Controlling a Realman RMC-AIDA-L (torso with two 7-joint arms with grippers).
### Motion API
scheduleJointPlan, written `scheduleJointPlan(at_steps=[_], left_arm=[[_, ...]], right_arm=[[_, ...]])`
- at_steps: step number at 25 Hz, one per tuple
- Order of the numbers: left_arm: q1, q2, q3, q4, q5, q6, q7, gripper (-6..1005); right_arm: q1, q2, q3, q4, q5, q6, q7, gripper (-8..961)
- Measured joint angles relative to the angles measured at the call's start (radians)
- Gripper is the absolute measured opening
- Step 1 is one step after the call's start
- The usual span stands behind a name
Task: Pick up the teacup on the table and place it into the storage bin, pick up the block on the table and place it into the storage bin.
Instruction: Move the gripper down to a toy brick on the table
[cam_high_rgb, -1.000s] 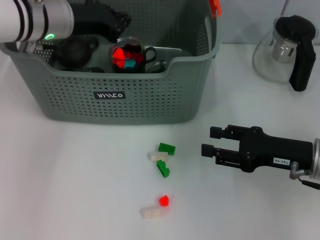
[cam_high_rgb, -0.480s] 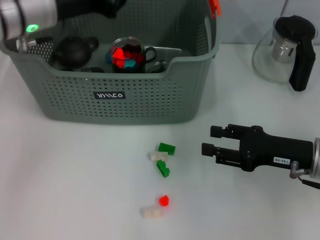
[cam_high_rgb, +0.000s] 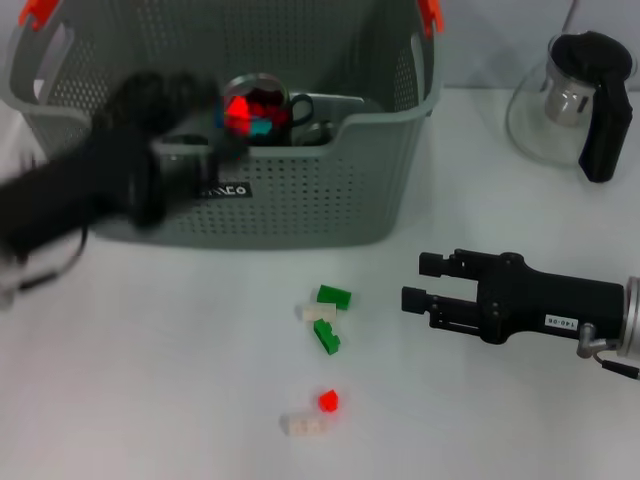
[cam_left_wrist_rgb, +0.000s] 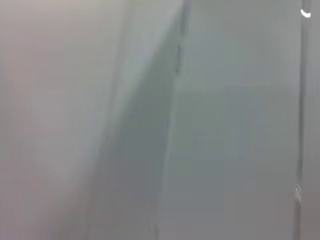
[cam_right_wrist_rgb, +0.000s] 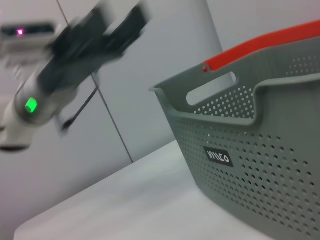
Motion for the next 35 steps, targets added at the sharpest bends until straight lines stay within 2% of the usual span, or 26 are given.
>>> scheduleJointPlan(at_steps=[6,10,17,21,26,35], left_arm=[[0.111,-0.046,-0.012,0.033,0.248,-0.012,0.201,616],[0.135,-0.063,-0.005,0.030,0.386,-0.080,0.286,799],[0.107,-0.076,0.096,0.033,0.554,-0.173,0.322,777],[0.090,-0.080,0.126,0.009,0.567,-0.226,0.346,752],[0.072,-0.086,0.161,-0.031,0.570,-0.282,0.384,552],[0.047,-0.089,0.202,-0.076,0.571,-0.365,0.385,522]], right_arm=[[-0.010,0.001,0.000,0.003,0.000,0.000,0.001,673],[-0.011,0.000,0.000,0.003,-0.002,0.000,0.004,673],[-0.011,0.001,0.001,0.002,-0.003,0.010,0.008,673],[-0.011,0.002,0.002,0.002,-0.004,0.012,0.009,674],[-0.011,0.002,0.002,0.002,-0.004,0.012,0.009,674],[-0.011,0.002,0.002,0.002,-0.004,0.013,0.009,673]])
